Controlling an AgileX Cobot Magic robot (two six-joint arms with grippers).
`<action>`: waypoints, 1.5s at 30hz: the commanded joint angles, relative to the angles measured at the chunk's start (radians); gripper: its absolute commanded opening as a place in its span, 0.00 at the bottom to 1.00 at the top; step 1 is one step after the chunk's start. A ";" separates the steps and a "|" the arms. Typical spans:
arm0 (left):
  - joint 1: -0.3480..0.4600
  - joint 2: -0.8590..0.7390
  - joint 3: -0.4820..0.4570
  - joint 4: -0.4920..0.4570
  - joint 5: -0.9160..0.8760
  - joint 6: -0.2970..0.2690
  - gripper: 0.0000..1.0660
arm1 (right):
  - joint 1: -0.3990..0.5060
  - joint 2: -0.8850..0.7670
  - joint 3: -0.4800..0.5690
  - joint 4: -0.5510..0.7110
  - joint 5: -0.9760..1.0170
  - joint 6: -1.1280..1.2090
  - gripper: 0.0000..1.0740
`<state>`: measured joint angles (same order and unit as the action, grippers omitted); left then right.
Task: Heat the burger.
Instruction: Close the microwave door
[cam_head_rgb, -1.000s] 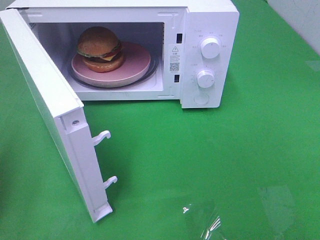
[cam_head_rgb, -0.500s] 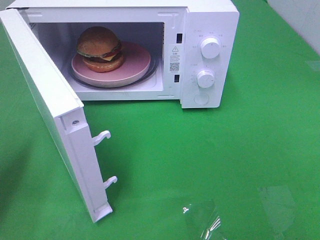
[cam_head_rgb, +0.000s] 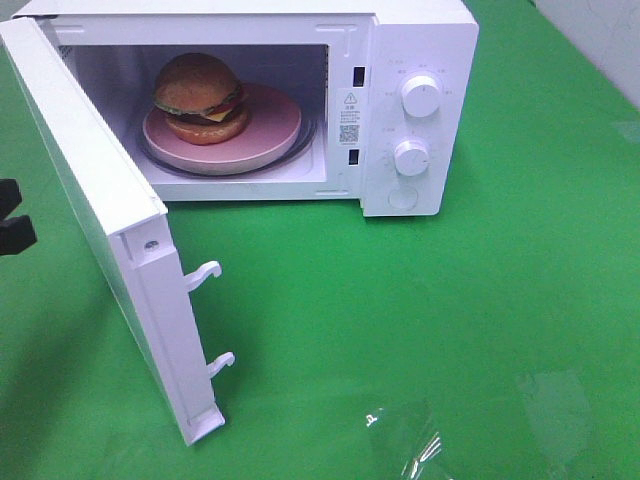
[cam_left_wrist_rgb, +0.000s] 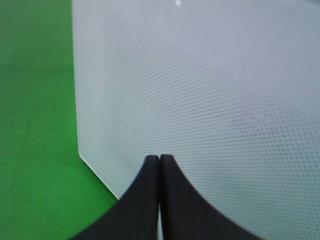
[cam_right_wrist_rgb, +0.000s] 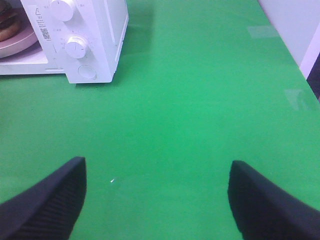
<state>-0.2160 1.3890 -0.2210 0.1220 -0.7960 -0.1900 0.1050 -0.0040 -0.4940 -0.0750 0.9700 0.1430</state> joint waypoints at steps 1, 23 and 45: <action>-0.062 0.019 -0.018 -0.063 -0.026 0.044 0.00 | -0.008 -0.026 0.002 0.002 -0.009 0.008 0.70; -0.432 0.288 -0.274 -0.386 -0.032 0.151 0.00 | -0.008 -0.026 0.002 0.002 -0.009 0.010 0.70; -0.507 0.587 -0.847 -0.655 0.137 0.411 0.00 | -0.008 -0.026 0.002 0.002 -0.009 0.010 0.70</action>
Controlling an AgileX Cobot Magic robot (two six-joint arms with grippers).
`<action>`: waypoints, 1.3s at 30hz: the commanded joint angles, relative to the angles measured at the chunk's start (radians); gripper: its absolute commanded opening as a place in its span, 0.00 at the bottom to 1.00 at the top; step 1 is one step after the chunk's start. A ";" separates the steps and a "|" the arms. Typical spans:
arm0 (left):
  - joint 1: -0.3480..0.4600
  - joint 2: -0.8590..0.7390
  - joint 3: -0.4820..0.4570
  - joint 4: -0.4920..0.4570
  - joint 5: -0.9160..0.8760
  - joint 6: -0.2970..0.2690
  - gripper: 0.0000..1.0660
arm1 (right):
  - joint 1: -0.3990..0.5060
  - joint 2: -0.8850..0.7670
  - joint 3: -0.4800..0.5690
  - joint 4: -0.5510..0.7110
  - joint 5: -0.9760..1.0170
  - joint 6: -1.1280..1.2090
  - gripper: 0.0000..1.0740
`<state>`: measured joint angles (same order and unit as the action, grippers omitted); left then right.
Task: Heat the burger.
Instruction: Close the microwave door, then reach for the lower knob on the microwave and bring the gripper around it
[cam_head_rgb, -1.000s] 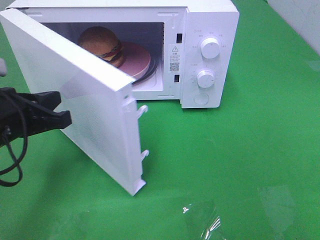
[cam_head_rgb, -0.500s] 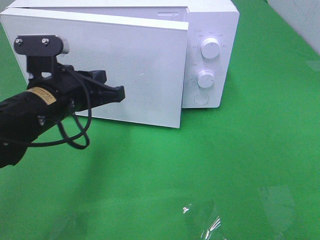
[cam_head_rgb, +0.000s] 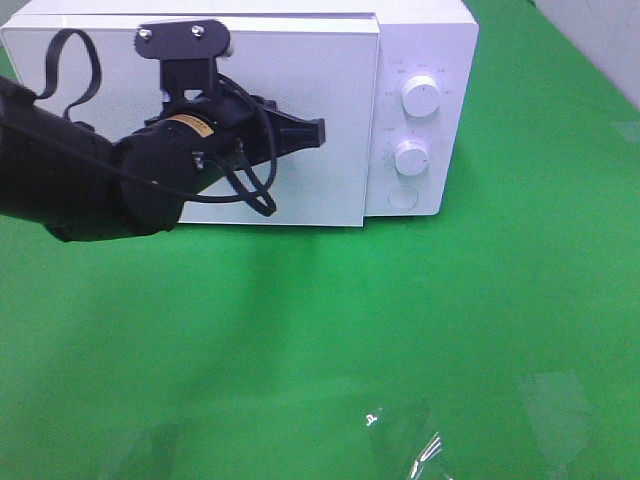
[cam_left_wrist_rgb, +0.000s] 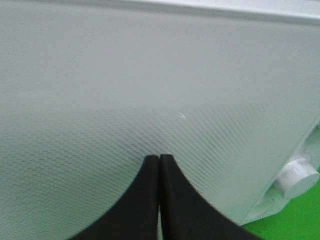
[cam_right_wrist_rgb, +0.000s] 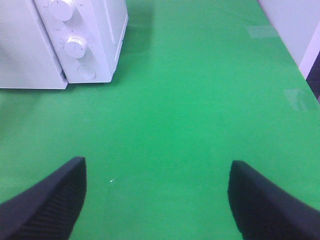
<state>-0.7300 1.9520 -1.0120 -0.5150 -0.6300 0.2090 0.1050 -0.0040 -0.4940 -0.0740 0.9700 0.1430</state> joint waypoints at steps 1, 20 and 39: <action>0.007 0.024 -0.056 -0.018 -0.029 0.012 0.00 | -0.008 -0.026 0.002 0.001 -0.009 0.010 0.70; -0.011 0.017 -0.134 -0.285 0.101 0.274 0.00 | -0.008 -0.026 0.002 0.000 -0.009 0.010 0.70; -0.200 -0.147 0.116 -0.300 0.403 0.318 0.92 | -0.008 -0.026 0.002 0.000 -0.009 0.010 0.70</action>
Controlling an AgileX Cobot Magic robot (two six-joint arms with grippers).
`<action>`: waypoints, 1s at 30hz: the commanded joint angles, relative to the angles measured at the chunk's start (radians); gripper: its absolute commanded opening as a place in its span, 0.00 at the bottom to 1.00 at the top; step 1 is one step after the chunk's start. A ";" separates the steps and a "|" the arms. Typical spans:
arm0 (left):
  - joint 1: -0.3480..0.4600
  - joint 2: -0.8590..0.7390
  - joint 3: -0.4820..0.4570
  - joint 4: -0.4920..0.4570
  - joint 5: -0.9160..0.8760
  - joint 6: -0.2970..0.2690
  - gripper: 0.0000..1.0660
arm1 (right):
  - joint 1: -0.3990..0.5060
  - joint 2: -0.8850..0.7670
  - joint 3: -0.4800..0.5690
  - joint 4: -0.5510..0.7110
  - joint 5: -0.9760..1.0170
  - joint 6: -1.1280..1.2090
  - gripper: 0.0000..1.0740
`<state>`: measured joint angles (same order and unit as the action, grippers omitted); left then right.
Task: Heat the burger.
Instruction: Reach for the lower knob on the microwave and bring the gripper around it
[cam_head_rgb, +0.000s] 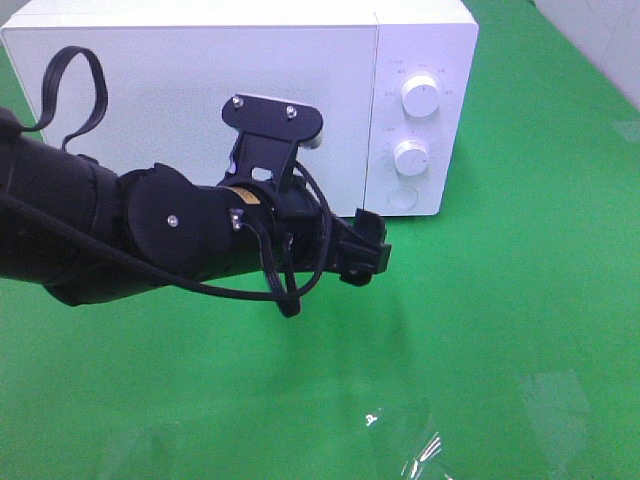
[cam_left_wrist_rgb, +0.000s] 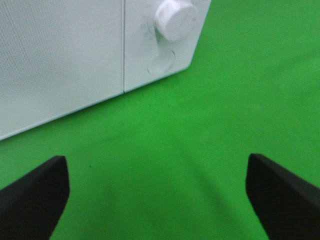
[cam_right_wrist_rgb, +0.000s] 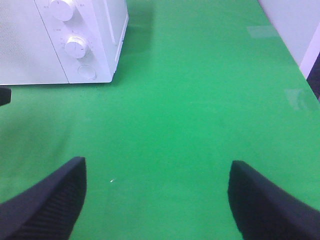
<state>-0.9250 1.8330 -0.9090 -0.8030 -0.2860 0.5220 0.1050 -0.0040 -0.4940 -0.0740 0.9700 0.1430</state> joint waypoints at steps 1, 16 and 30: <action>-0.005 -0.047 0.020 -0.012 0.111 0.005 0.91 | -0.008 -0.026 0.002 0.000 -0.009 0.010 0.70; 0.206 -0.205 0.022 0.047 0.657 -0.044 0.91 | -0.008 -0.026 0.002 0.000 -0.009 0.010 0.70; 0.863 -0.427 0.022 0.216 1.338 -0.097 0.91 | -0.008 -0.026 0.002 0.000 -0.009 0.010 0.70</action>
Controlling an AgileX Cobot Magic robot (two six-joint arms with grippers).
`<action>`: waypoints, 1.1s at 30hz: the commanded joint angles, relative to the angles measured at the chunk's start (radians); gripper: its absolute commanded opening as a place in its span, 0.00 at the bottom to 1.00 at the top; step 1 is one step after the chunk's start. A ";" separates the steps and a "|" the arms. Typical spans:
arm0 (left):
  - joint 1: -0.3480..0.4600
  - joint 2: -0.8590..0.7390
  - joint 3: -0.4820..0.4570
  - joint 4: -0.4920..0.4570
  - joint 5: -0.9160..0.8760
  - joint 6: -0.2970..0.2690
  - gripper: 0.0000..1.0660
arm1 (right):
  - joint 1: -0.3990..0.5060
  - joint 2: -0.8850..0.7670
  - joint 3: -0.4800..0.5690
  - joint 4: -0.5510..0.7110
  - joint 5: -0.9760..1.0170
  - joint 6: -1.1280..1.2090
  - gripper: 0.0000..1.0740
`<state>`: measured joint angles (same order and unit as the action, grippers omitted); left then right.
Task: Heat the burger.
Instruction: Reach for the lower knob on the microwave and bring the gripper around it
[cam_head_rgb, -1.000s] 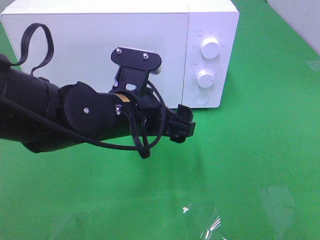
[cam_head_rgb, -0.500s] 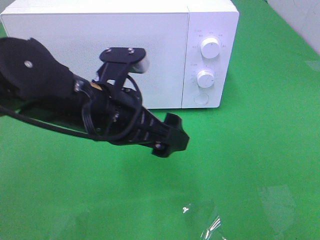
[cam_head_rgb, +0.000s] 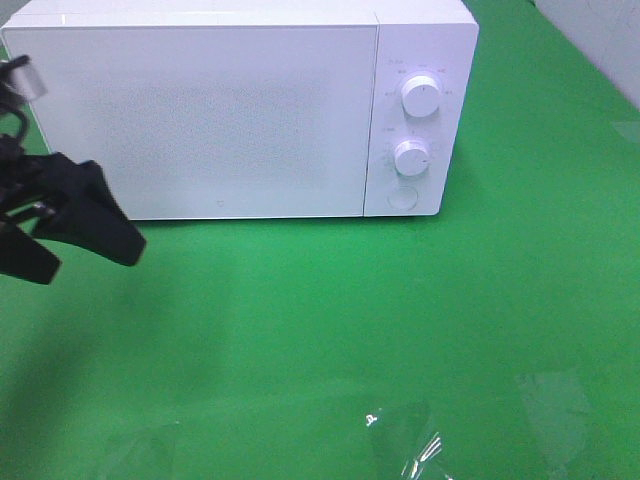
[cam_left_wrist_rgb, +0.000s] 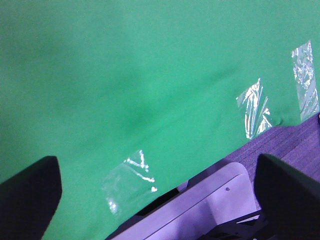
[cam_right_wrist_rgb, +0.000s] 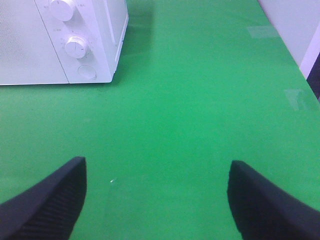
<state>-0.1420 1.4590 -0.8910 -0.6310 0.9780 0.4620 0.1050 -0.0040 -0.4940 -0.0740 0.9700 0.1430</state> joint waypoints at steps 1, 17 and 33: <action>0.080 -0.053 0.004 0.044 0.074 -0.037 0.91 | -0.008 -0.026 0.002 0.000 -0.009 0.010 0.70; 0.304 -0.463 0.047 0.414 0.133 -0.302 0.91 | -0.008 -0.026 0.002 0.000 -0.009 0.010 0.70; 0.304 -1.013 0.368 0.449 0.103 -0.324 0.91 | -0.008 -0.026 0.002 0.000 -0.009 0.011 0.70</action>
<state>0.1600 0.4830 -0.5460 -0.1820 1.0550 0.1570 0.1050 -0.0040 -0.4940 -0.0740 0.9700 0.1430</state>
